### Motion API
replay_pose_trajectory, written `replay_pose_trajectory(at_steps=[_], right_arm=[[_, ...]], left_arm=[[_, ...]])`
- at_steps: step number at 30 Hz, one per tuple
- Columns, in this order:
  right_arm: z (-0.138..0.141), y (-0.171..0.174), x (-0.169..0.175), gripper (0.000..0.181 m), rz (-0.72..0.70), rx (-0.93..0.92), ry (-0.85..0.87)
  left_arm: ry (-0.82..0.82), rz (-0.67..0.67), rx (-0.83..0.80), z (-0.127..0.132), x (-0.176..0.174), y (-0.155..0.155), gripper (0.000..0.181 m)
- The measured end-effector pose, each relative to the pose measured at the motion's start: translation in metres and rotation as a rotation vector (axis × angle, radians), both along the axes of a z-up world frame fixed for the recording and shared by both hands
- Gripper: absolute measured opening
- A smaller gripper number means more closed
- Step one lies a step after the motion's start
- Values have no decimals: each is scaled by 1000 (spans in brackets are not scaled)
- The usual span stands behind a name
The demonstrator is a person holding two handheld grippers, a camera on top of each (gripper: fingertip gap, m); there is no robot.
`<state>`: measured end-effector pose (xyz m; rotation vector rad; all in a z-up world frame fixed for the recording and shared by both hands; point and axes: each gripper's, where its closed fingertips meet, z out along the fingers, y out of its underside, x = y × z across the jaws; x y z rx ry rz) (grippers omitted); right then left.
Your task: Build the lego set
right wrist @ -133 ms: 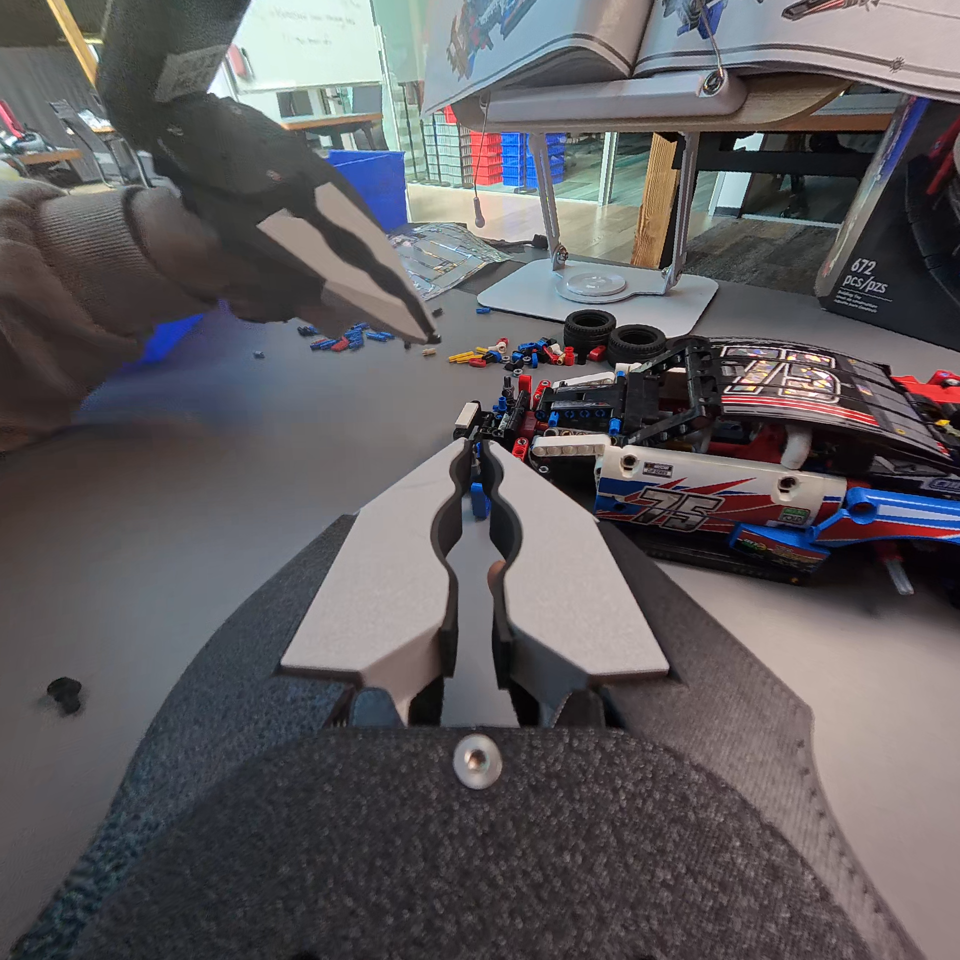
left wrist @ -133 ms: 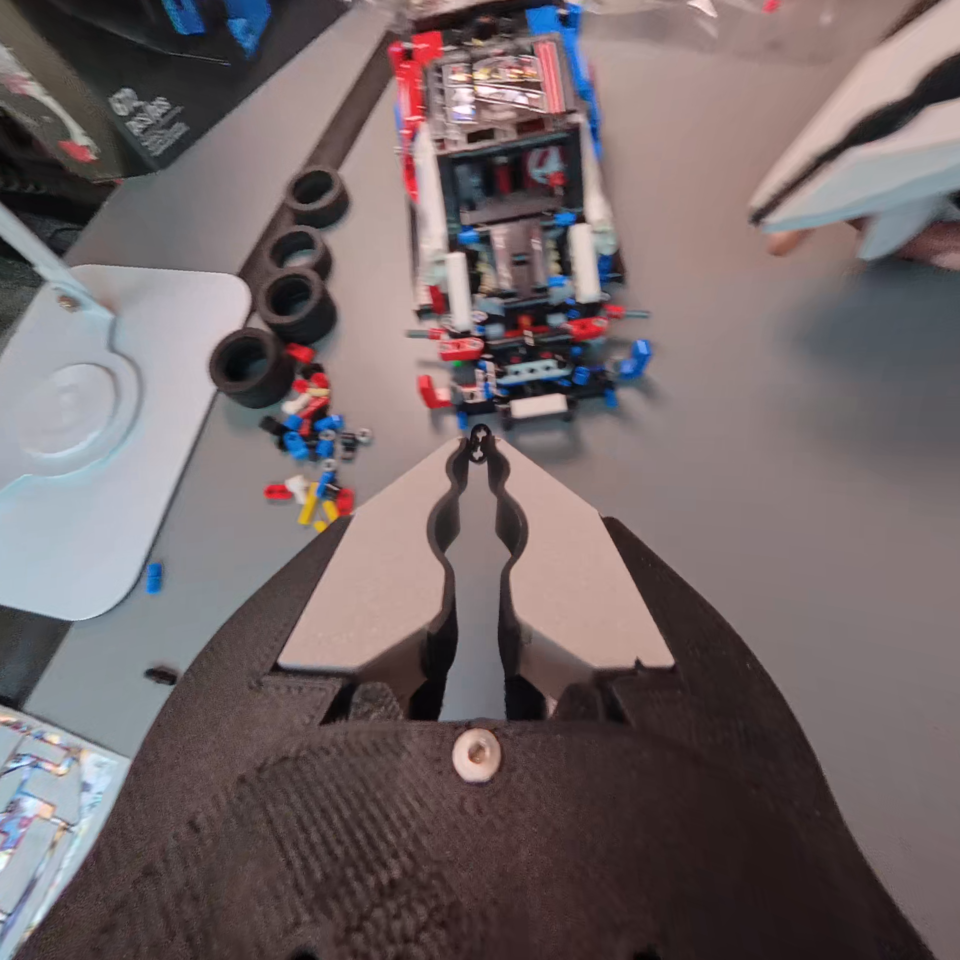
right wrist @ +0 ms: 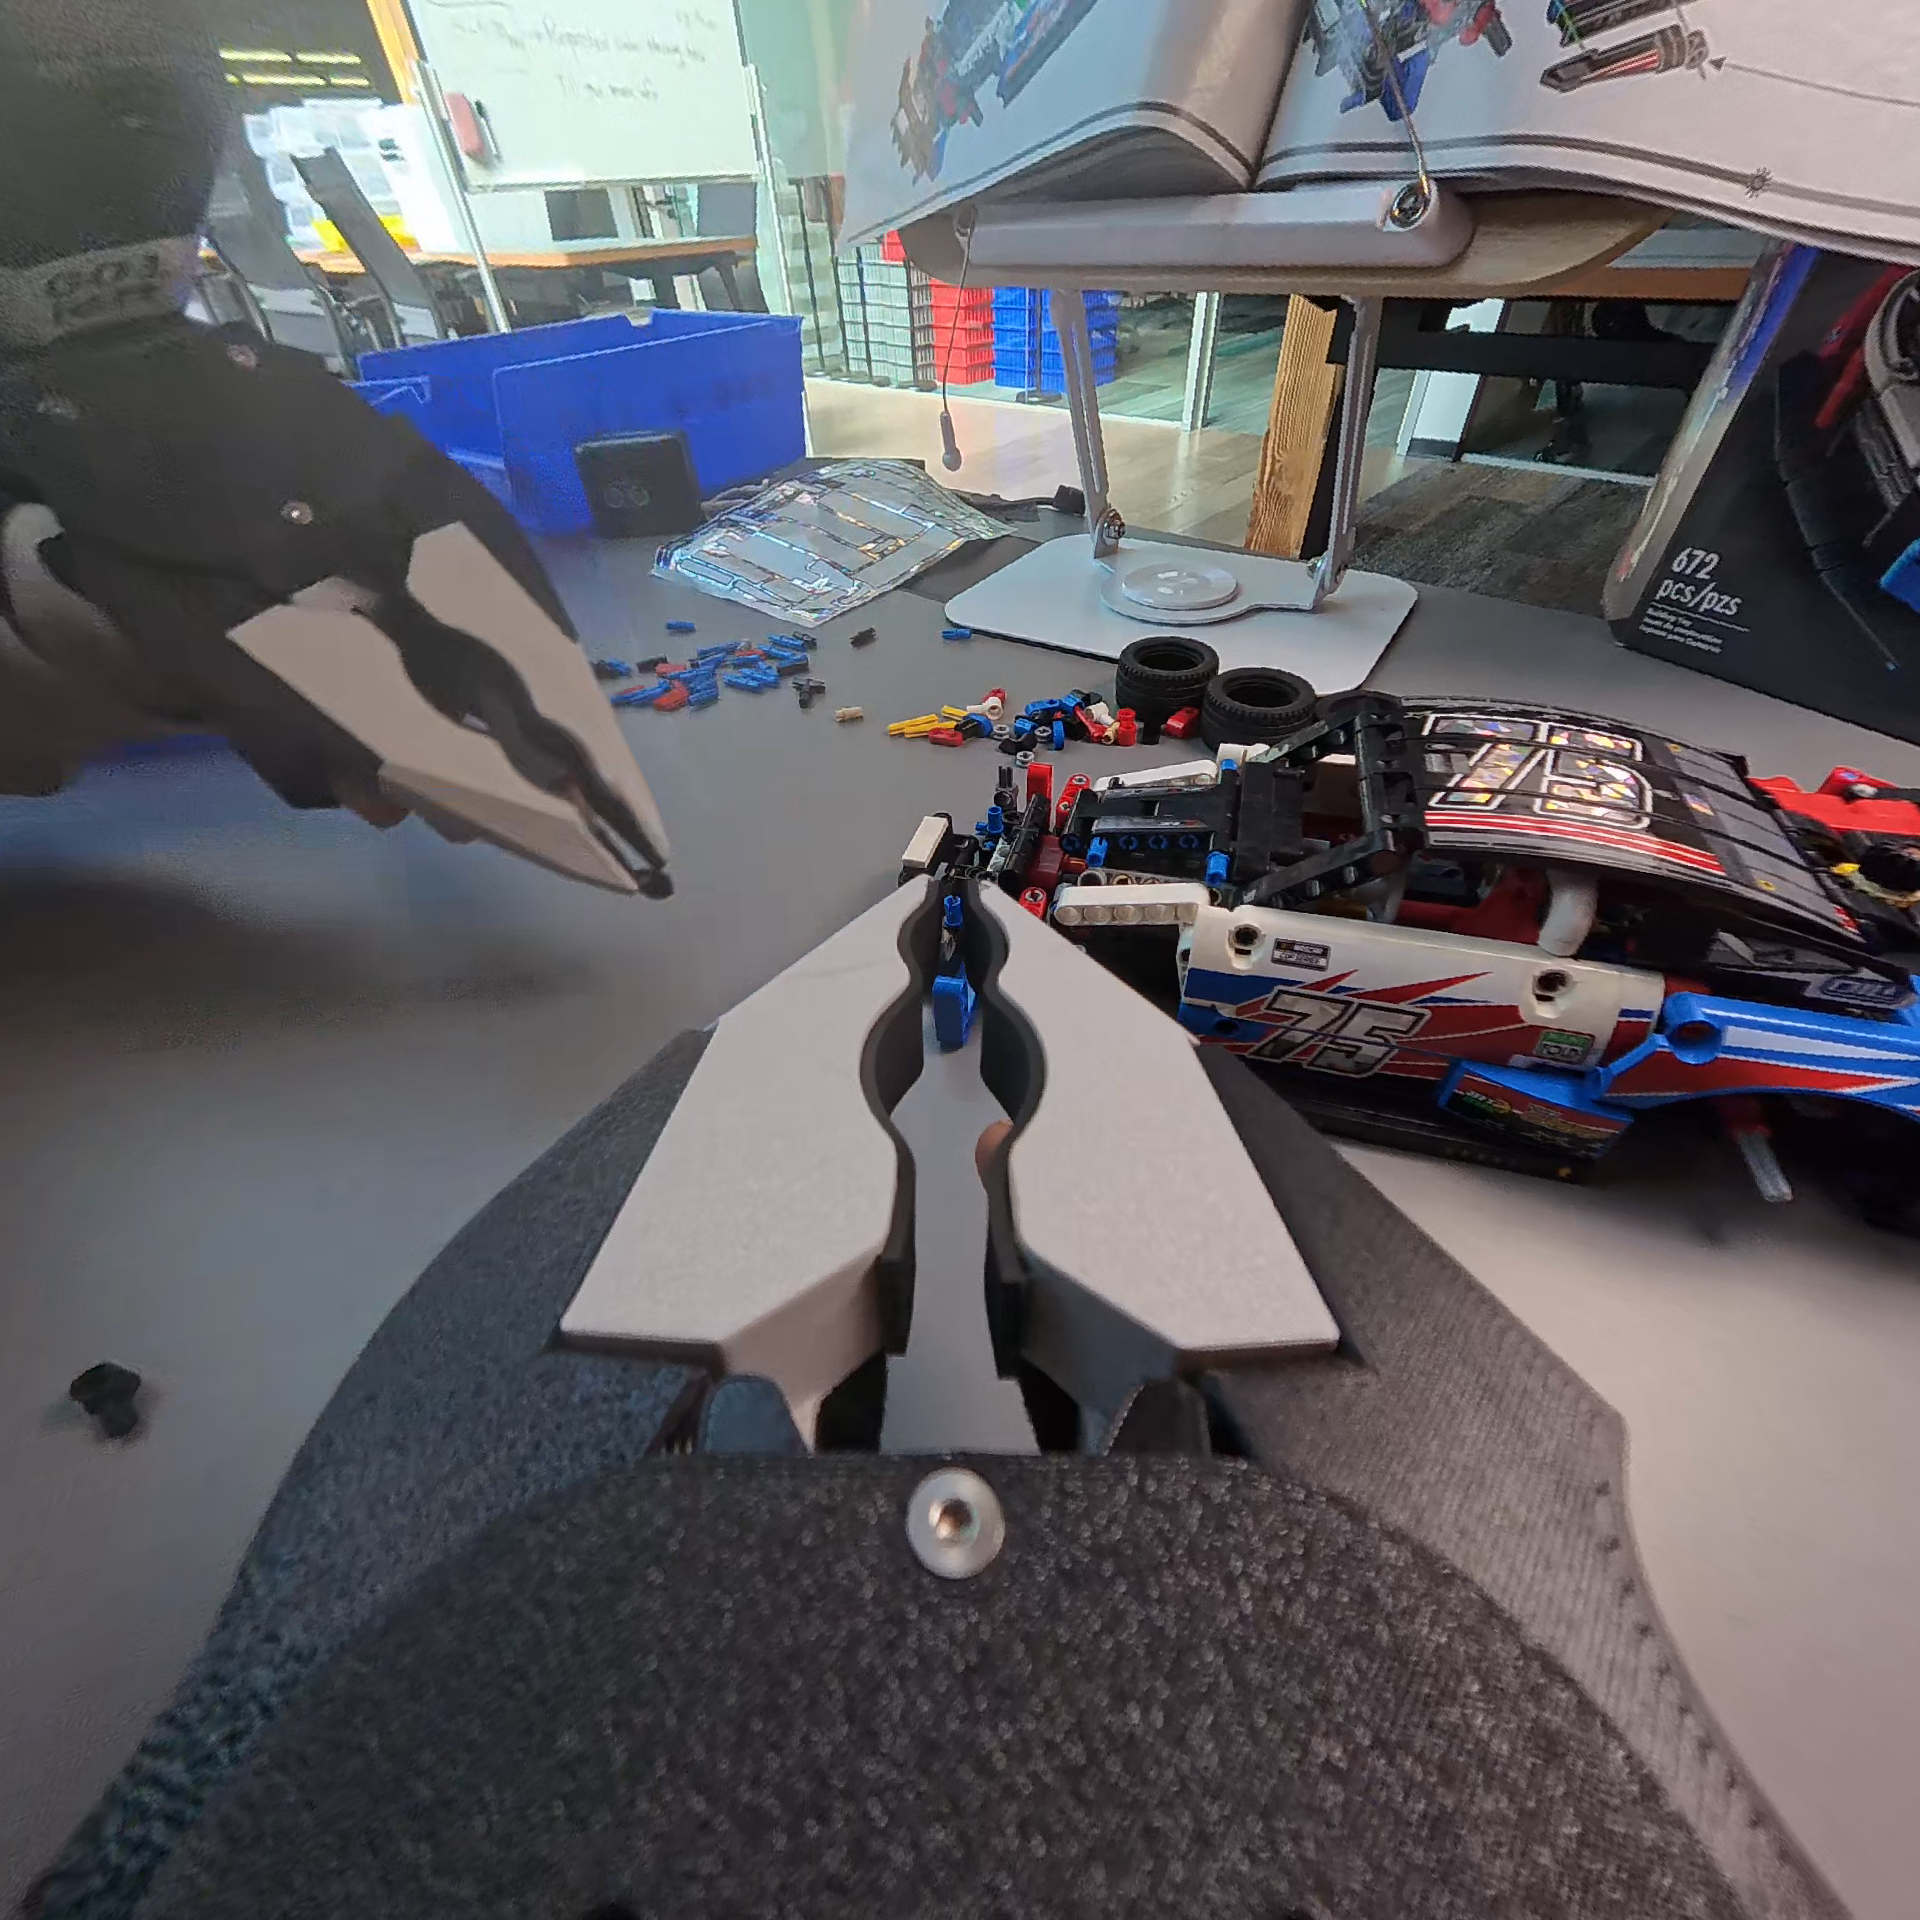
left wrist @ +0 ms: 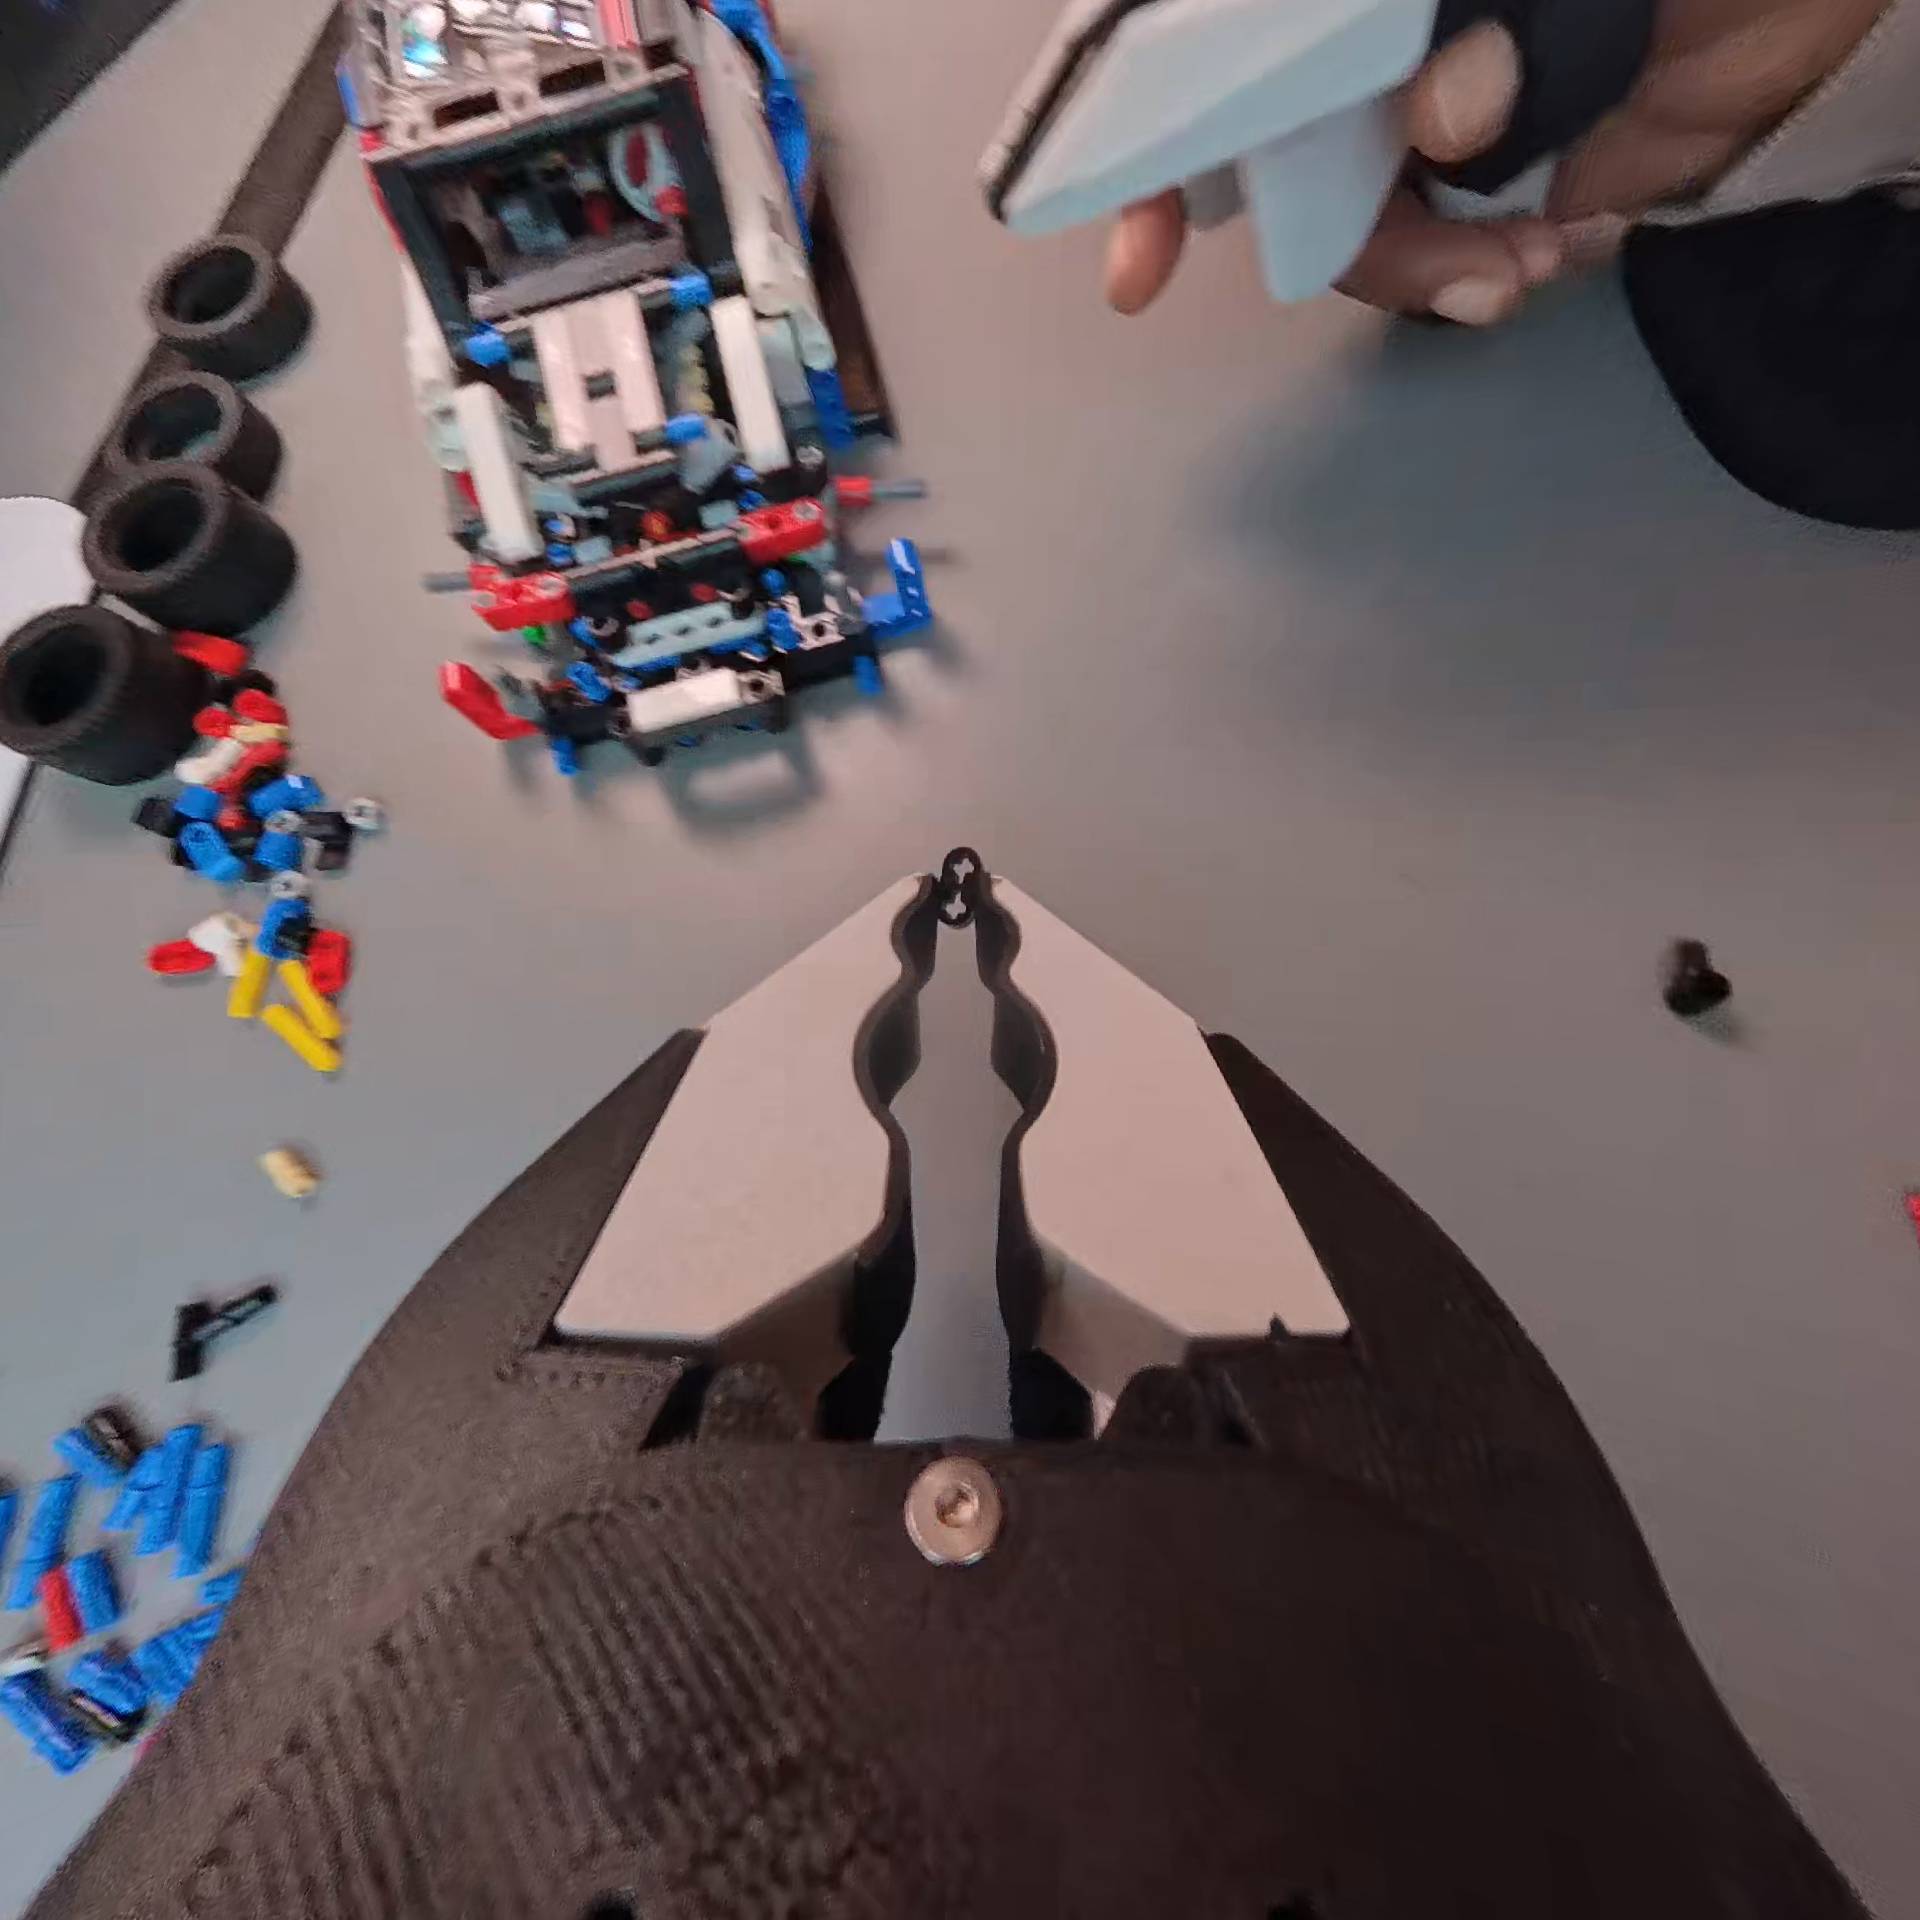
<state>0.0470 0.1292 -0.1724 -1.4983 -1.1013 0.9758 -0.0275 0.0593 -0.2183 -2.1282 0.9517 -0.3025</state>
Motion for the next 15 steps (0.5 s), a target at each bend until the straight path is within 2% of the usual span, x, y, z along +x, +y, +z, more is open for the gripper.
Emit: replay_pose_trajectory(at_steps=[2, 5, 15], right_arm=[[0, 0, 0, 2, -4, 5, -1], [-1, 0, -1, 4, -4, 12, -6], [-4, -4, -4, 5, -2, 57, -38]], left_arm=[[-13, -24, -27, -13, 14, -24, 5], [-4, -39, -34, -28, 22, -42, 5], [32, -65, 15, -35, 24, -48, 6]])
